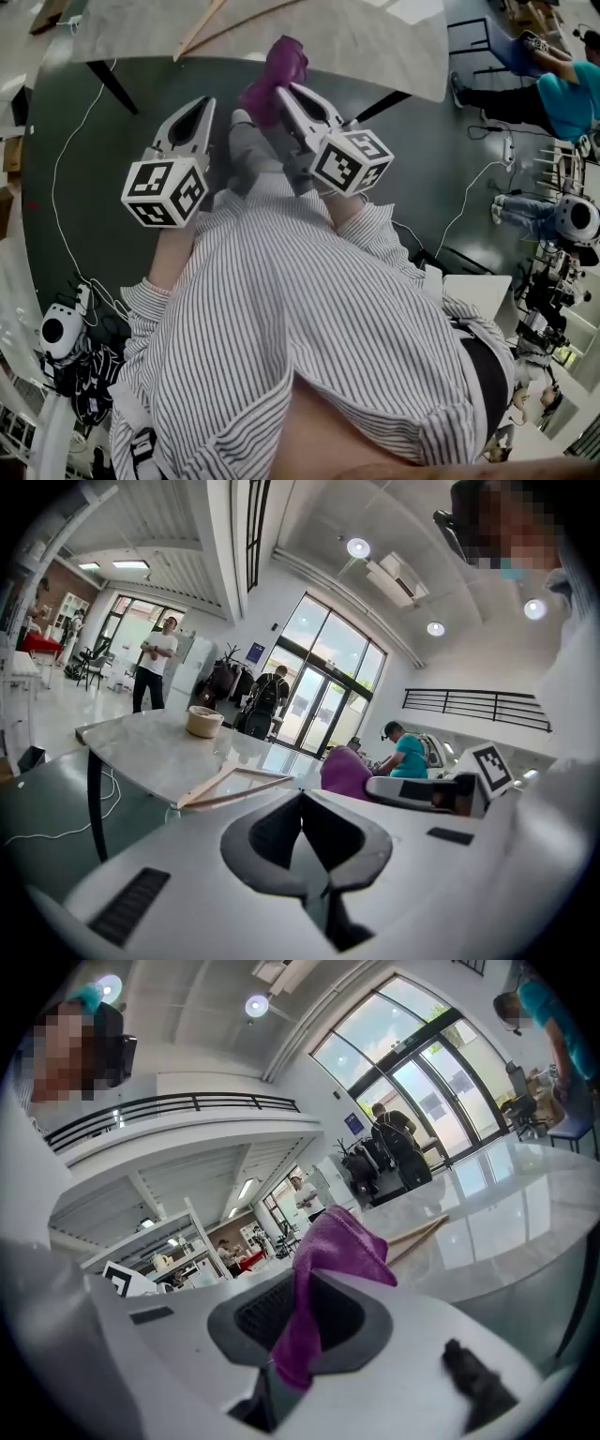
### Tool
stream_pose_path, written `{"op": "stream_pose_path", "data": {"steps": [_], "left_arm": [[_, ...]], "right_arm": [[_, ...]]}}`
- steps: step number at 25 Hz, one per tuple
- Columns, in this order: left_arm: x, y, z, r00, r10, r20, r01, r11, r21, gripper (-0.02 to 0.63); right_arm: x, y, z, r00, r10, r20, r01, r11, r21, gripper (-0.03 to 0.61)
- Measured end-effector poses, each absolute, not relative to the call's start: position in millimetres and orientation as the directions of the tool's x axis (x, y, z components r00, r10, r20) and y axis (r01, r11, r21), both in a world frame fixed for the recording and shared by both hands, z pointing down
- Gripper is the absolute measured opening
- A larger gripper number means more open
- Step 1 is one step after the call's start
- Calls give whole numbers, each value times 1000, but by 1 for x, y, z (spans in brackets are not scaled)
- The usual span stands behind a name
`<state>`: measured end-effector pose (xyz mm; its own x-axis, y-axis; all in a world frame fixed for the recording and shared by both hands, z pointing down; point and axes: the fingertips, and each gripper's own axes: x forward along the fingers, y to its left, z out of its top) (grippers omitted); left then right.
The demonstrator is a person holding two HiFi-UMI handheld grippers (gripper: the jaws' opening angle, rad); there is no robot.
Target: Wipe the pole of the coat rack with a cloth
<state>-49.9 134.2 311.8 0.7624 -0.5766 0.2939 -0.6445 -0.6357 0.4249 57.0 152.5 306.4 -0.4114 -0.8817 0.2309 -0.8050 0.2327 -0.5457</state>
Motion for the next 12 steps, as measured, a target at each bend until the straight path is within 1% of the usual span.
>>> {"op": "stream_pose_path", "data": {"steps": [5,8,12], "left_arm": [[-41,88,317,759,-578,299,-648,-631,426,11],[-18,56,317,779,-547,305,-625,-641,446,12],[-7,19,309,772,-557,307,-635,-652,414,12]], "right_arm": [[66,105,310,-424,-872,246,-804,237,-545,55],[83,69,310,-434,-862,260,-800,236,-552,55],[87,28,305,-484,-838,252,-775,277,-568,55]]}}
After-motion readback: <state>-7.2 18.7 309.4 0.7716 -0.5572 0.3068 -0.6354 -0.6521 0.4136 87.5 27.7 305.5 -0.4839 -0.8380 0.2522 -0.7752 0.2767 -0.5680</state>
